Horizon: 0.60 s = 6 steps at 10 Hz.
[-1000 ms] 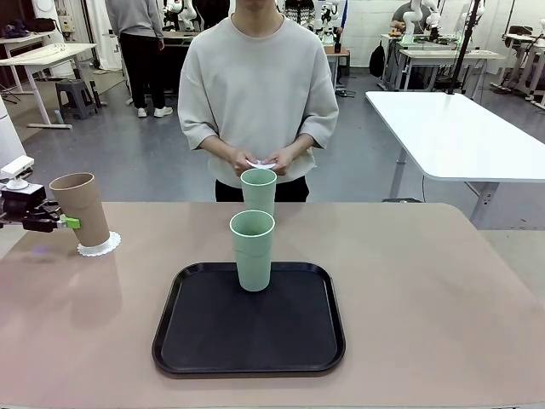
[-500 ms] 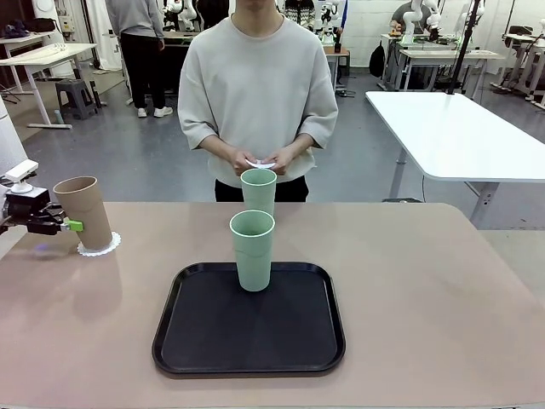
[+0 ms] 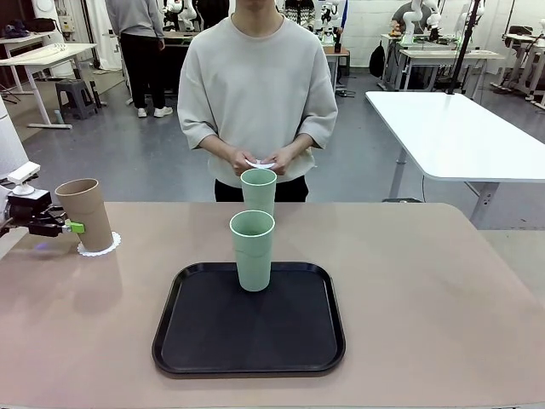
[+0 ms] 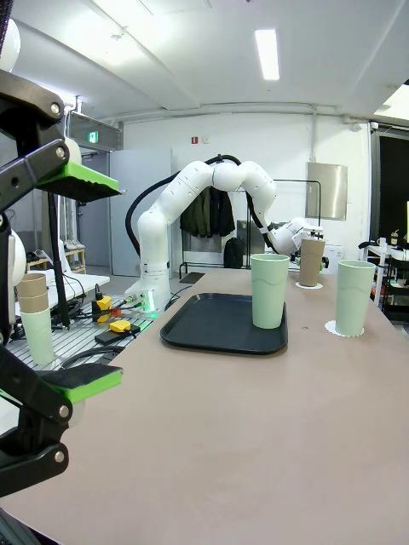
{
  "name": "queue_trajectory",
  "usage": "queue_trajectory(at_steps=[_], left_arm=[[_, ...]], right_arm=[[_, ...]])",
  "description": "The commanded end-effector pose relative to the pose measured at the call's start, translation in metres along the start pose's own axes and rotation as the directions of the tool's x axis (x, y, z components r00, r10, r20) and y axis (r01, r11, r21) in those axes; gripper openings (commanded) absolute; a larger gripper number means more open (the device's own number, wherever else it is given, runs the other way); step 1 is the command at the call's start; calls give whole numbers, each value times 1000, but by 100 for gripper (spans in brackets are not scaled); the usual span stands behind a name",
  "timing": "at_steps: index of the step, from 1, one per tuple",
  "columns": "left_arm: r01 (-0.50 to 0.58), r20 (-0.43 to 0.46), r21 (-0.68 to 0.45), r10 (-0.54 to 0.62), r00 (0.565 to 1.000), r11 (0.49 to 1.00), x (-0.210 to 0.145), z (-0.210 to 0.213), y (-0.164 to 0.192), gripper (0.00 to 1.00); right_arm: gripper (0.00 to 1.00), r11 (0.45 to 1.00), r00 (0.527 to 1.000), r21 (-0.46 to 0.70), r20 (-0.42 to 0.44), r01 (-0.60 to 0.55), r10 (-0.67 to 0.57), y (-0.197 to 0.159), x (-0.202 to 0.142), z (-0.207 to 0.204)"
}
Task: Place coasters on the table and set cups on them.
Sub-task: Take one Reusable plastic cup from the Flat Tray and place it on a coaster set by the human.
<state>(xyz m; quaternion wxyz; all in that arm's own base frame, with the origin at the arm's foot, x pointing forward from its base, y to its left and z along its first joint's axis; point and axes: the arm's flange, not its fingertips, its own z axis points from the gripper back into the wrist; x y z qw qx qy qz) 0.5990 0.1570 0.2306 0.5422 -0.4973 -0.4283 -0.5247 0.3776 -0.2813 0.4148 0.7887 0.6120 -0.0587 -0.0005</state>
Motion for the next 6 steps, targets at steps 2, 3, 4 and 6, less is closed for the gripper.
queue_trajectory(at_steps=[2,3,4,6], left_arm=[[10,-38,-9,-10,999,1000,1,2,5,85],[9,-44,-12,-10,999,1000,1,2,6,85],[7,-51,-13,-7,999,1000,0,1,6,85],[12,-66,-13,-13,998,1000,-4,-1,8,85]], right_arm=[[100,1000,1000,4,14,-2,2,0,2,-1],[100,1000,1000,4,14,-2,2,0,2,-1],[100,1000,1000,4,14,-2,2,0,2,-1],[100,1000,1000,4,14,-2,2,0,2,-1]])
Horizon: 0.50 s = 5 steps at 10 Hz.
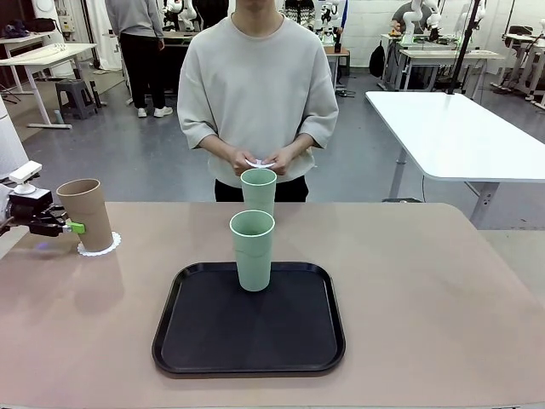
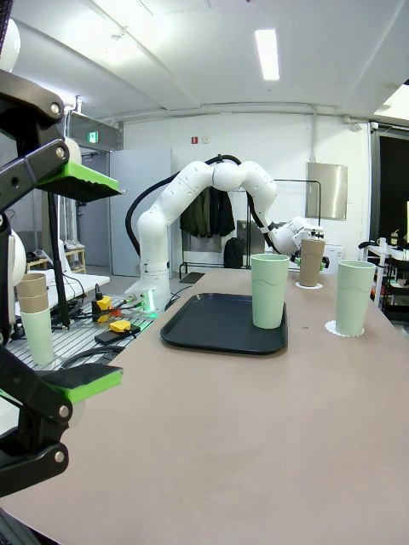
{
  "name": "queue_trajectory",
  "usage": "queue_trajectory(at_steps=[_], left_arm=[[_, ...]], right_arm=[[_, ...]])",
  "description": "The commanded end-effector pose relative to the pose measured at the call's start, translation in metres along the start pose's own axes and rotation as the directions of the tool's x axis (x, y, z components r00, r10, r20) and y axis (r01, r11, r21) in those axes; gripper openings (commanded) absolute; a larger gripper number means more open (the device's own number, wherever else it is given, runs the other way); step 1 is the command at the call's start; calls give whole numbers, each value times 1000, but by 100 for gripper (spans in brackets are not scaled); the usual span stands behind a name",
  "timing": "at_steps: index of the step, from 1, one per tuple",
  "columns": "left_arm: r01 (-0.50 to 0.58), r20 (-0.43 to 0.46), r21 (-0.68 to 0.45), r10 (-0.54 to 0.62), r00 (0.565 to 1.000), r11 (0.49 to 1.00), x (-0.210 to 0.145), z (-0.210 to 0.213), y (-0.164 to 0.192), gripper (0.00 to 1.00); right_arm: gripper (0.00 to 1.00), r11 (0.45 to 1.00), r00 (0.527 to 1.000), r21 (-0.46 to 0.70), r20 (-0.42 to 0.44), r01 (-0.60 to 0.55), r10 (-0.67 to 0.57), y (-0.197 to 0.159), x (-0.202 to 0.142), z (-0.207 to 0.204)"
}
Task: Place coasters on the table and set cups on them.
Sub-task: Take one Reusable plastic cup from the Flat Tray and place it on a coaster set by the human.
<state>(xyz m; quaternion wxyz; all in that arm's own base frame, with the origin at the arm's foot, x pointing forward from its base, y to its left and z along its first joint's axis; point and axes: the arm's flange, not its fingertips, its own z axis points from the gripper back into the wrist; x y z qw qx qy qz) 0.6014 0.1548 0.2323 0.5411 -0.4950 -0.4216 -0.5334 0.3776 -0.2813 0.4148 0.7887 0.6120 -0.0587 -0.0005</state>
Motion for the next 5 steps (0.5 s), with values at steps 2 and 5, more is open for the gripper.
queue_trajectory(at_steps=[2,5], left_arm=[[9,-52,-3,-9,999,1000,-7,0,5,100],[13,-75,1,-13,997,1000,-8,0,3,100]], right_arm=[[100,1000,1000,4,14,-2,2,0,2,-1],[100,1000,1000,4,14,-2,2,0,2,-1]])
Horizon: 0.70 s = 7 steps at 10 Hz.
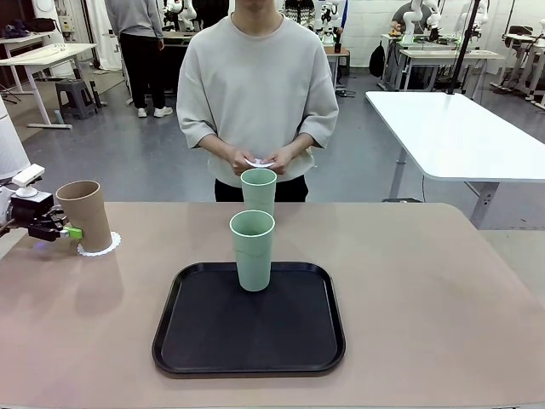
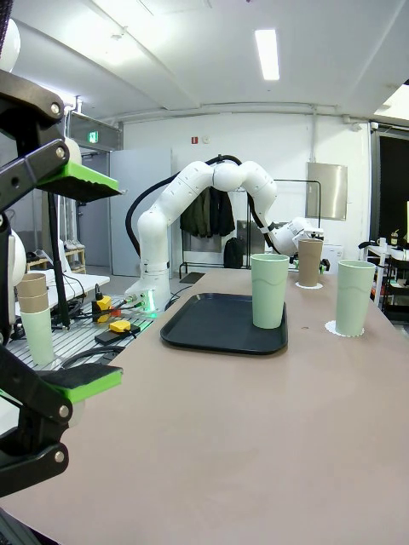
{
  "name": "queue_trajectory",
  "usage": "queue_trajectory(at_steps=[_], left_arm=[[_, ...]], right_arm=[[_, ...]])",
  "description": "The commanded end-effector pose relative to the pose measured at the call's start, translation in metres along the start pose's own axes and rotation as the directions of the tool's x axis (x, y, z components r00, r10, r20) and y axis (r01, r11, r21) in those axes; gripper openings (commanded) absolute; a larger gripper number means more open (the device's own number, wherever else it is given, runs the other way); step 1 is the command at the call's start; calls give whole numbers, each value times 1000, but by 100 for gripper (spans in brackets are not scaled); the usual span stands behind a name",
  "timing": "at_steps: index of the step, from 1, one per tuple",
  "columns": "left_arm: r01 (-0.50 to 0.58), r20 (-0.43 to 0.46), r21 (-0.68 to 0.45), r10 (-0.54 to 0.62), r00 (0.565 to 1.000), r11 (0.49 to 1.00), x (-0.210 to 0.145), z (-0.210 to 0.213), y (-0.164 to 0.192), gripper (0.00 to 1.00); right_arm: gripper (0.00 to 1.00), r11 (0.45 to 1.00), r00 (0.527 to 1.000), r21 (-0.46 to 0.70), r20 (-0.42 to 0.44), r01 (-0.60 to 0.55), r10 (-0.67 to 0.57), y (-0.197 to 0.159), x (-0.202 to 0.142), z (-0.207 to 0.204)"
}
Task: Place coasters on the table and set cups on them.
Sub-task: Take one Reusable plastic cup from the Flat Tray and place it on a coaster set by the human.
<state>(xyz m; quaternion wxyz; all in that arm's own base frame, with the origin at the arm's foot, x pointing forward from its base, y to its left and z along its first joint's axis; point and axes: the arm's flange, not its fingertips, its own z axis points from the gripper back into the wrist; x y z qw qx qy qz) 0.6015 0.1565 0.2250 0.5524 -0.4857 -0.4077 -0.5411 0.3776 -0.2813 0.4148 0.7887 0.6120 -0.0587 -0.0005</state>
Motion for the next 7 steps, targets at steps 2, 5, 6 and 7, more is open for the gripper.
queue_trajectory(at_steps=[2,5,6,7], left_arm=[[31,-50,13,-30,998,999,-2,0,3,100],[40,-79,27,-37,996,999,-1,2,1,100],[40,-98,30,-37,995,999,-1,3,0,100],[50,-128,17,-47,991,999,-1,8,-3,100]], right_arm=[[100,1000,1000,4,14,-2,2,0,2,-1],[100,1000,1000,4,14,-2,2,0,2,-1],[100,1000,1000,4,14,-2,2,0,2,-1],[100,1000,1000,4,14,-2,2,0,2,-1]])
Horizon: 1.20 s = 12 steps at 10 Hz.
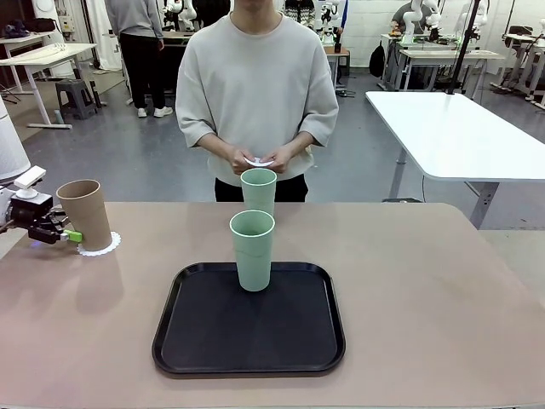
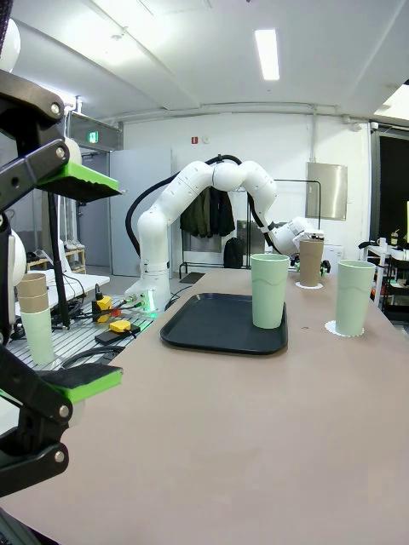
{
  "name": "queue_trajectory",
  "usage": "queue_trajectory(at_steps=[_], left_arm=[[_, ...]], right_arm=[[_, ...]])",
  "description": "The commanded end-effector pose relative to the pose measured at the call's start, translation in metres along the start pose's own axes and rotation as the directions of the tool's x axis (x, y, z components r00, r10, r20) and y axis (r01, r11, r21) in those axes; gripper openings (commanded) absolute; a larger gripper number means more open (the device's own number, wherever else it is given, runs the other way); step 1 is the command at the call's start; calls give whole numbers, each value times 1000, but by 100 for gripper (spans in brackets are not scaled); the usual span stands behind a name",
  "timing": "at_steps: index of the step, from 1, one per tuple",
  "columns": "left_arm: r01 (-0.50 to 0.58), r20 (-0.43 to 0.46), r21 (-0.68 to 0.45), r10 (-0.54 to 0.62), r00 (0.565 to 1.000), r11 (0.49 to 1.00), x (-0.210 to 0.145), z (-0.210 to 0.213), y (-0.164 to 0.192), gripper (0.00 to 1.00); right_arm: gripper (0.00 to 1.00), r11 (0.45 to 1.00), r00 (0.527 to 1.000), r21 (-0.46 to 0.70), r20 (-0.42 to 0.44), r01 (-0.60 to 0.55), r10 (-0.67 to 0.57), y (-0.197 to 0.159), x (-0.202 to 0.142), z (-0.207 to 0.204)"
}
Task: Place coasters on the table and set cups on them.
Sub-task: Take one Reusable plastic cup from the Flat Tray and place it on a coaster set by the human.
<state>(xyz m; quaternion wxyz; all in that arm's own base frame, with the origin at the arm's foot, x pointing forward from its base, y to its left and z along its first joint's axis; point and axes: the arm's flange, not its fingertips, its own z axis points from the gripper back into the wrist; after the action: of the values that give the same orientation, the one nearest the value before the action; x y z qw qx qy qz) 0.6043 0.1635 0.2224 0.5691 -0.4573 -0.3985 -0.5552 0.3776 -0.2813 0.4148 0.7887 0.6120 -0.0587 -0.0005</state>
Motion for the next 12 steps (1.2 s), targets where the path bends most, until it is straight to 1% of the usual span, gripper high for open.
queue_trajectory(at_steps=[1,4,6,7,8,9,10,11,12], left_arm=[[38,-80,-16,-39,996,999,3,6,-8,100],[30,-116,3,-29,993,1000,3,20,-11,100],[18,-116,61,-11,993,998,11,38,-15,100],[20,-149,104,-4,989,994,20,51,-21,100],[32,-200,155,0,980,987,35,68,-34,100],[70,-281,200,-12,960,977,61,86,-63,100],[166,-436,239,-47,899,957,97,97,-109,100],[222,-544,274,-40,838,936,128,102,-146,100],[222,-594,287,-8,804,932,153,101,-176,100]], right_arm=[[100,1000,1000,4,14,-2,2,0,2,-1],[100,1000,1000,4,14,-2,2,0,2,-1],[100,1000,1000,4,14,-2,2,0,2,-1],[100,1000,1000,4,14,-2,2,0,2,-1],[100,1000,1000,4,14,-2,2,0,2,-1],[100,1000,1000,4,14,-2,2,0,2,-1],[100,1000,1000,4,14,-2,2,0,2,-1],[100,1000,1000,4,14,-2,2,0,2,-1],[100,1000,1000,4,14,-2,2,0,2,-1]])
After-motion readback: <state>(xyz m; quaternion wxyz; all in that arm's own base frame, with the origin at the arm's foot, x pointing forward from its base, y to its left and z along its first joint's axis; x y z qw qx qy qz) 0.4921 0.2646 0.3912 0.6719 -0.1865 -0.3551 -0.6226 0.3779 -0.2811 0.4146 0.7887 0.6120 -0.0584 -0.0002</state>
